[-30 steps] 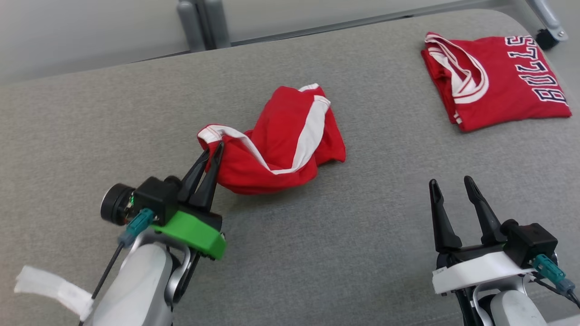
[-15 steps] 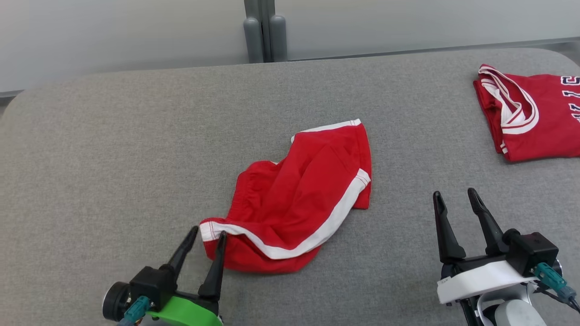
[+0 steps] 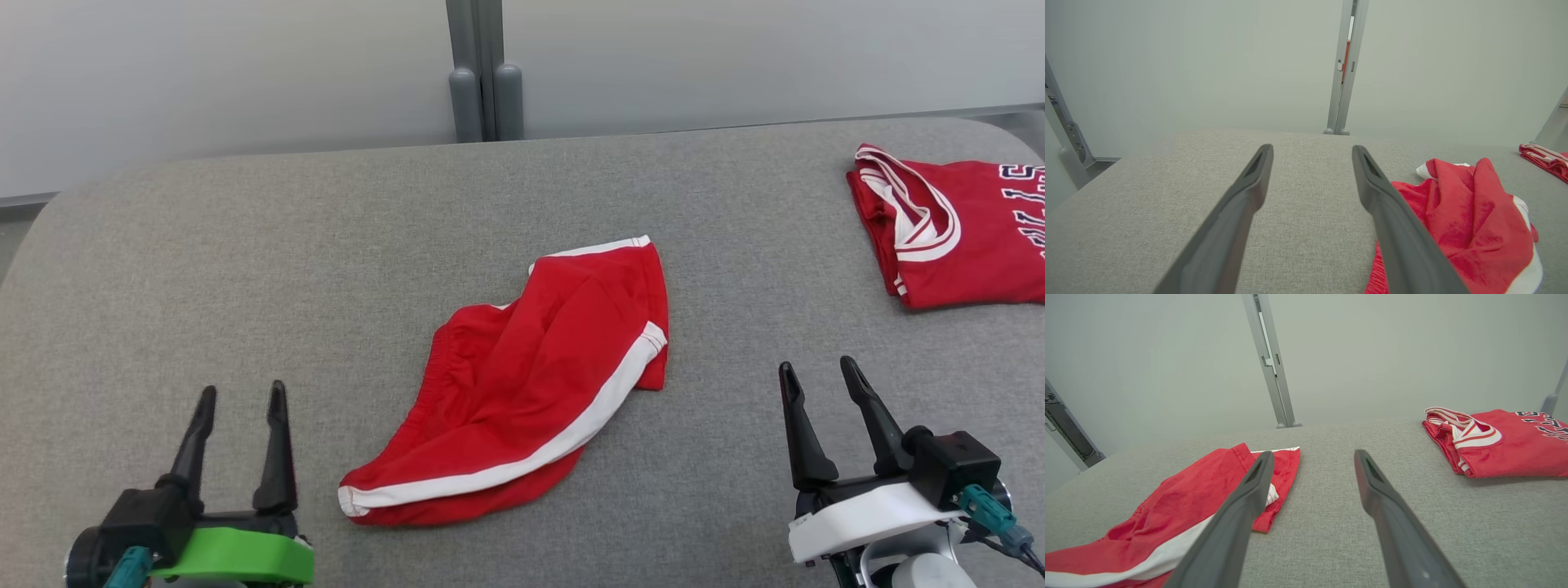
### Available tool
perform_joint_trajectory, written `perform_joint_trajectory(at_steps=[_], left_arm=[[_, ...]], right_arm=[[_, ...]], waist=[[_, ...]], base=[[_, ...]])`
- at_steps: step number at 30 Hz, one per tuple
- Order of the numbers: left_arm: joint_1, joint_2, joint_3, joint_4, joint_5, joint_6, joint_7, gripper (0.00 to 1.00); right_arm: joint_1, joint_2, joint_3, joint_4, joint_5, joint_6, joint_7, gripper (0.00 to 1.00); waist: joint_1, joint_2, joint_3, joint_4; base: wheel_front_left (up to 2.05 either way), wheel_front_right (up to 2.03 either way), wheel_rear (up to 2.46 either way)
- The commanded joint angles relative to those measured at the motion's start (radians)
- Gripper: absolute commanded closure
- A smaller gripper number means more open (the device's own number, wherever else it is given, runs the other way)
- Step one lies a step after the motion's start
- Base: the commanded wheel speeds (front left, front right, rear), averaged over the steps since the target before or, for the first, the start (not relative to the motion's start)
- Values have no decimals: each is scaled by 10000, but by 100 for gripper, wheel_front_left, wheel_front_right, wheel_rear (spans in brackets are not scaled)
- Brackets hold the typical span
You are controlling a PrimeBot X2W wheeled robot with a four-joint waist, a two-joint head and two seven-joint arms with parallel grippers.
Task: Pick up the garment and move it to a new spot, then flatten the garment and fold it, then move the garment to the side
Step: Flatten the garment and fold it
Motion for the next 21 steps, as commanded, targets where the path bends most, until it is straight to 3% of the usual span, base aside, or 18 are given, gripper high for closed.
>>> perform_joint_trajectory(at_steps=[1, 10, 21], left_arm=[[222, -15, 276, -63, 116, 36, 7, 0], [769, -191, 1335, -308, 548, -129, 7, 0], [1082, -233, 1222, 31, 909, -322, 7, 0]], right_arm=[[92, -58, -22, 13, 28, -17, -26, 0], [471, -144, -98, -67, 44, -17, -26, 0], [770, -164, 7, -163, -7, -17, -25, 0]], waist=[[0, 0, -103, -61], [0, 0, -468, -180], [0, 0, -727, -229]], base=[[0, 0, 0], [0, 0, 0], [0, 0, 0]])
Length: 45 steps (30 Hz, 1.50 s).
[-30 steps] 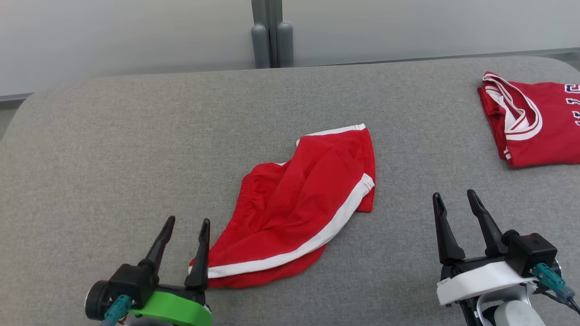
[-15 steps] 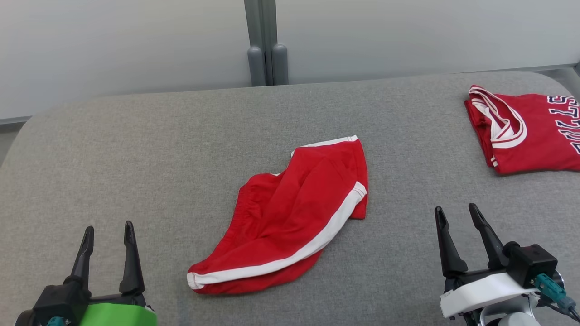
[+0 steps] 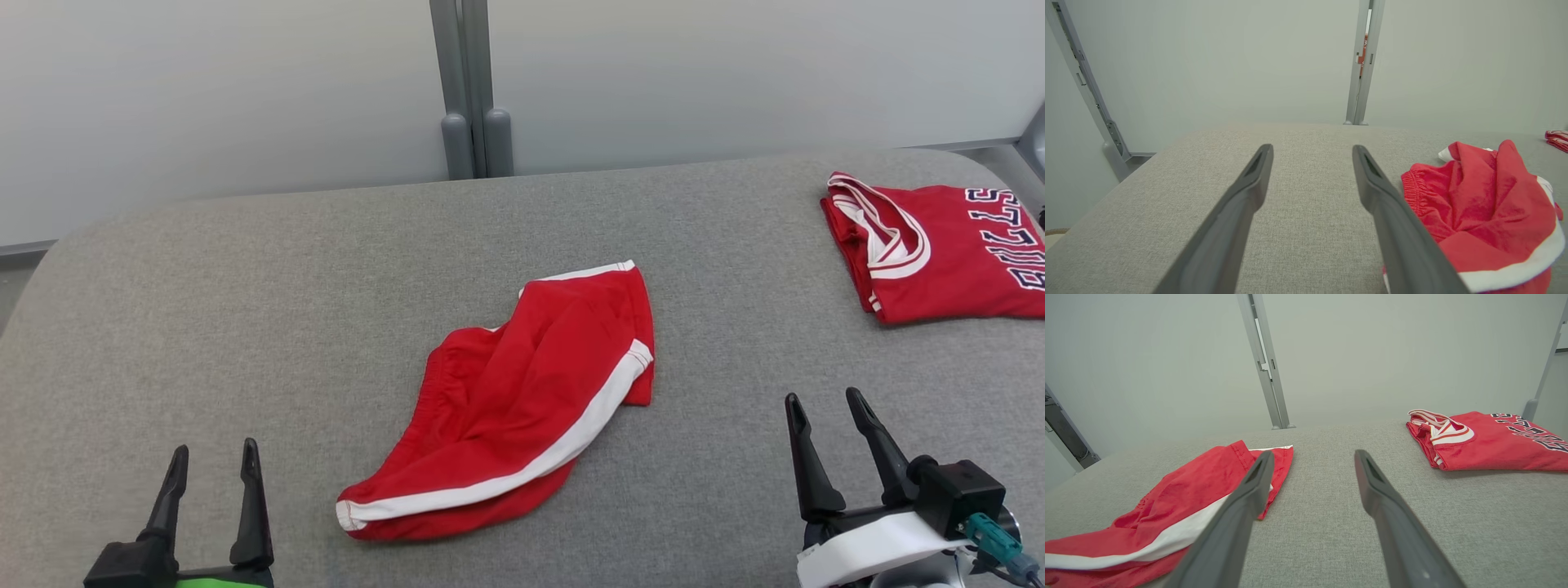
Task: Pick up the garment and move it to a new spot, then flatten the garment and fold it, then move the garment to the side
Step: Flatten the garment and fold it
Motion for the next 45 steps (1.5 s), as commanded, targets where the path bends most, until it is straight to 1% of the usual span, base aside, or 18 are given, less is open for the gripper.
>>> perform_joint_trajectory(at_steps=[1, 12, 40, 42, 45], left_arm=[[109, 16, -30, 52, 131, -25, 7, 0], [47, 248, -322, 322, 50, -82, 7, 0], [30, 372, -505, 355, -133, -87, 7, 0], [57, 403, -702, 430, -126, -87, 7, 0], [-51, 602, -1347, 692, -138, -87, 7, 0]], right_arm=[[134, 3, 23, -21, -32, -17, -26, 0], [197, 53, 102, 18, -61, -17, -25, 0], [127, 58, 150, 65, -94, -17, -26, 0], [-34, 74, 225, 70, -69, -17, -26, 0], [-271, 25, 365, 154, -44, -17, -25, 0]], waist=[[0, 0, -27, -1], [0, 0, -92, -14], [0, 0, -6, 51], [0, 0, 24, 89], [0, 0, 106, 198]], base=[[0, 0, 0], [0, 0, 0], [0, 0, 0], [0, 0, 0], [0, 0, 0]])
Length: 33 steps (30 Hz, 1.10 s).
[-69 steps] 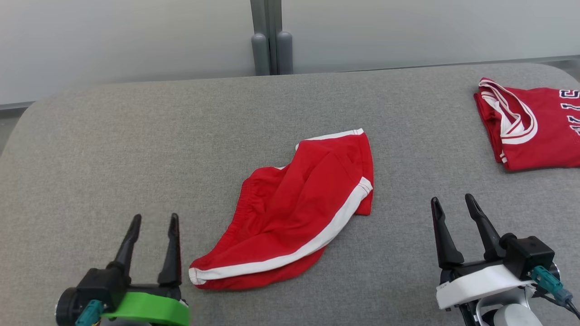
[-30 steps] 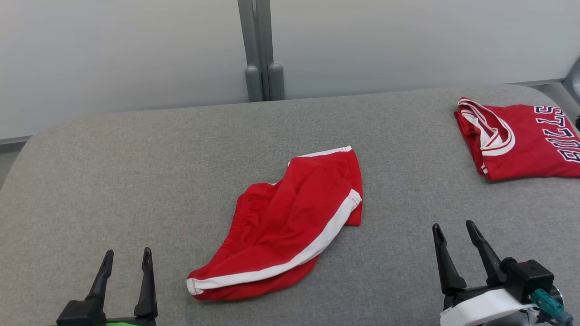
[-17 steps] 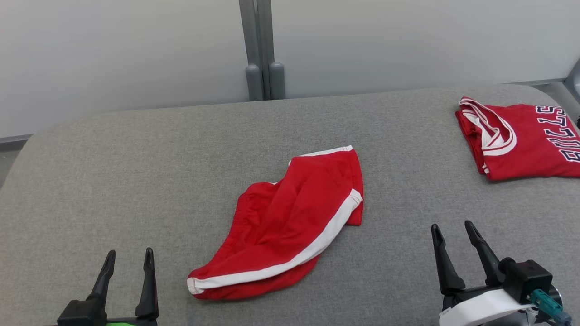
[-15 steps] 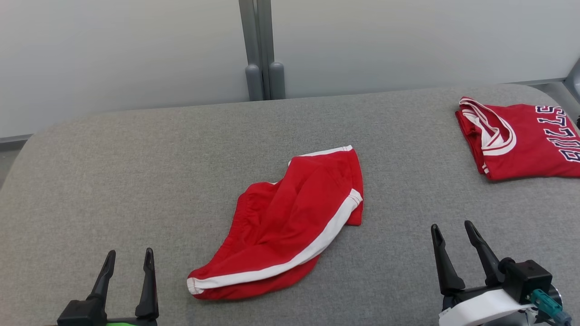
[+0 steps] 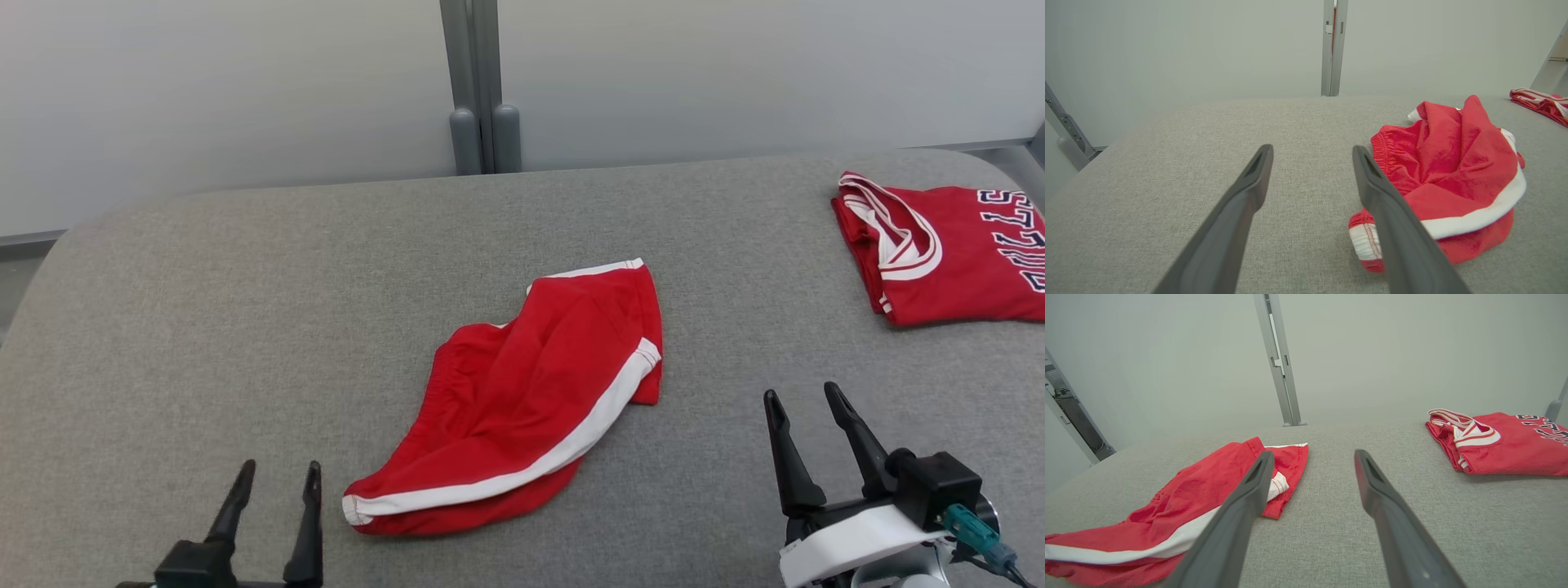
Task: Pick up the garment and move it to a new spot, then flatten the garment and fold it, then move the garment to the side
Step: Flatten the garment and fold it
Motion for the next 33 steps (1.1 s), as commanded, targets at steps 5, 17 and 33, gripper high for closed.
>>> perform_joint_trajectory(at_steps=[5, 17, 33], left_arm=[[-397, 373, -1186, 635, -240, -28, 7, 0], [-1532, 769, -2665, 2008, -1086, -26, 8, 0], [-1767, 659, -3404, 2390, -3051, -27, 8, 0]], right_arm=[[-806, -259, 409, 507, 40, -17, -25, 0], [-2990, -788, 1407, 2703, 314, -17, -26, 0], [-4636, -860, 2467, 5073, 1056, -17, -25, 0]], waist=[[0, 0, 278, 245], [0, 0, 1064, 594], [0, 0, 1578, 988]], base=[[0, 0, 0], [0, 0, 0], [0, 0, 0]])
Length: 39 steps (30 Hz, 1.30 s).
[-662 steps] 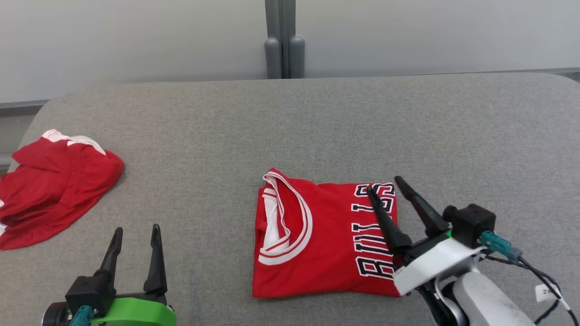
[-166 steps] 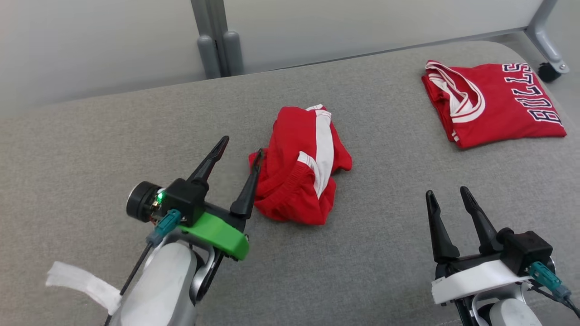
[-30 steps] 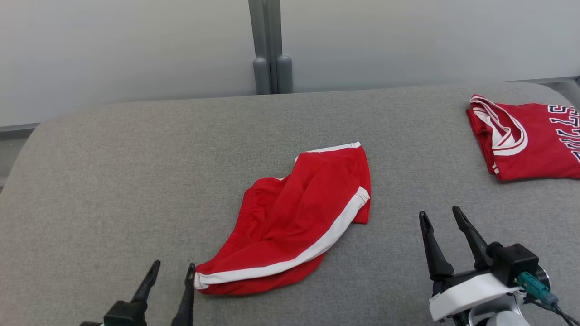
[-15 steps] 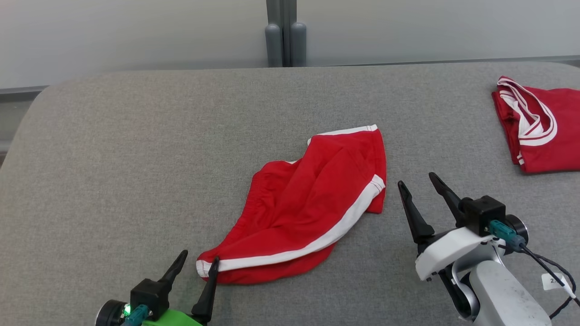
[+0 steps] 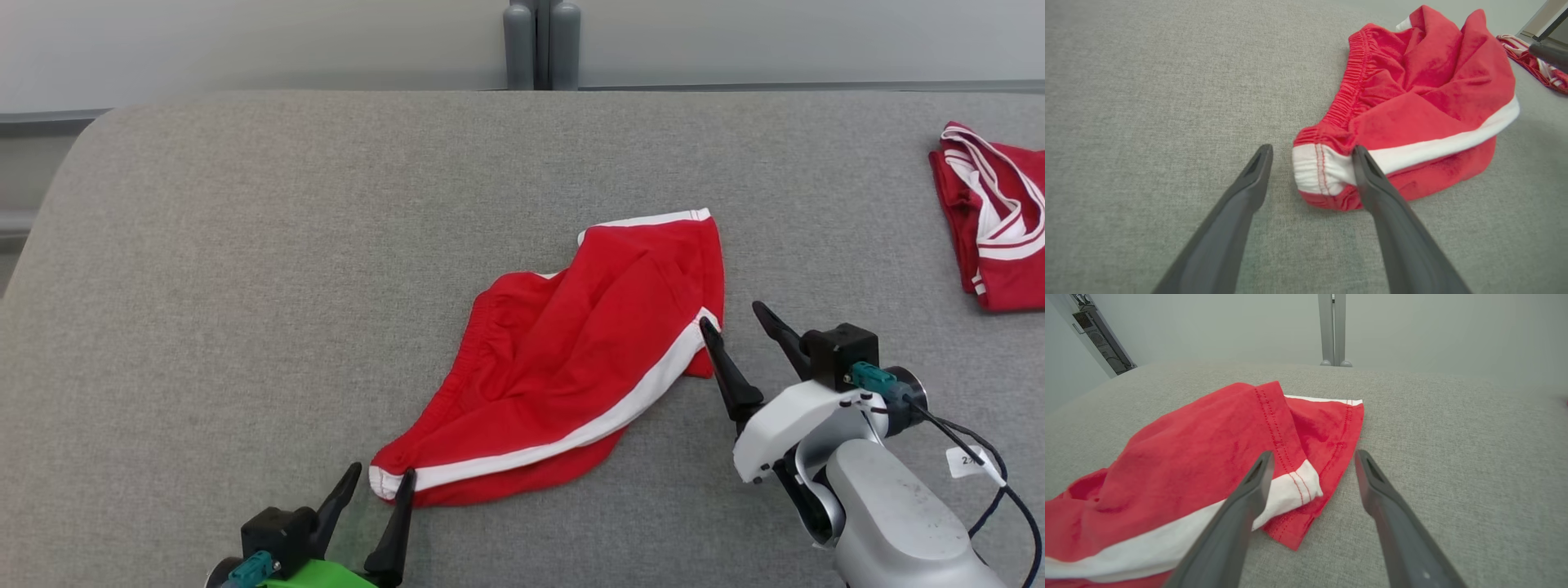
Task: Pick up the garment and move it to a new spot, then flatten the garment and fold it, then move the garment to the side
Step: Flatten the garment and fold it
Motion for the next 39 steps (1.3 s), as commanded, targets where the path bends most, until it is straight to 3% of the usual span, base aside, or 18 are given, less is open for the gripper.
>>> perform_joint_trajectory(at_steps=[1, 12, 13, 14, 15, 16, 22, 31, 35, 39], left_arm=[[-169, 0, -8, -12, -237, -25, 8, 0], [-584, -73, -706, 266, -1177, -25, 8, 0], [-628, -83, -764, 316, -1287, -25, 8, 0], [-685, -90, -866, 393, -1410, -25, 8, 15], [-745, -90, -942, 459, -1453, -25, 8, 75], [-829, -70, -1008, 500, -1516, -25, 8, 100], [-1027, -93, -1122, 433, -1724, -25, 8, 100], [-1199, 124, -537, -566, -1084, -25, 6, 100], [-2132, 320, -531, -923, -850, -25, 6, 100], [-4099, 803, -982, -879, -902, -25, 20, 100]], right_arm=[[-147, -37, 76, 132, 101, -17, -25, 0], [-699, -36, 420, 1309, 586, -17, -25, 0], [-728, -19, 457, 1389, 649, -17, -26, 4], [-755, -30, 516, 1502, 714, -17, -26, 71], [-798, -54, 568, 1542, 771, -17, -26, 100], [-854, -83, 622, 1564, 843, -17, -26, 100], [-758, -161, 773, 1249, 1061, -17, -26, 100], [-324, -392, 447, -89, 1098, -18, -26, 100], [-792, -511, 257, -592, 1306, -17, -26, 100], [-1929, -710, 302, -788, 1667, -17, -24, 100]], waist=[[0, 0, 80, 90], [0, 0, 442, 573], [0, 0, 462, 596], [0, 0, 490, 622], [0, 0, 507, 640], [0, 0, 532, 659], [0, 0, 503, 628], [0, 0, 47, 200], [0, 0, 42, -51], [0, 0, 414, -372]], base=[[0, 0, 0], [0, 0, 0], [0, 0, 0], [0, 0, 0], [0, 0, 0], [0, 0, 0], [0, 0, 0], [0, 0, 0], [0, 0, 0], [0, 0, 0]])
